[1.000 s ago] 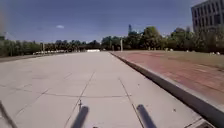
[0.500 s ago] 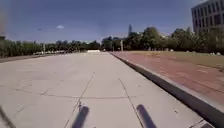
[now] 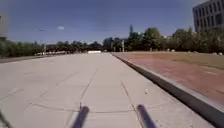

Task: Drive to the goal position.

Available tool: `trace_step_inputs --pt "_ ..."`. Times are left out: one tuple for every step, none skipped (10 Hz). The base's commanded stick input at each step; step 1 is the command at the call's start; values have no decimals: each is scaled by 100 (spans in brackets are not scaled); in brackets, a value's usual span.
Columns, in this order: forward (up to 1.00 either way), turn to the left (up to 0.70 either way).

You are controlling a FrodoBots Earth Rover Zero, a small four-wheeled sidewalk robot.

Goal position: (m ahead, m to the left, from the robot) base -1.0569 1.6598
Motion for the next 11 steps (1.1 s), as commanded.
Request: trace_step_inputs --pt "70 0" --pt "70 0" --pt "70 0" --pt "70 0" --pt "70 0" --pt "70 0" --pt "70 0" --pt "70 0" --pt "70 0" --pt "70 0" --pt "70 0"
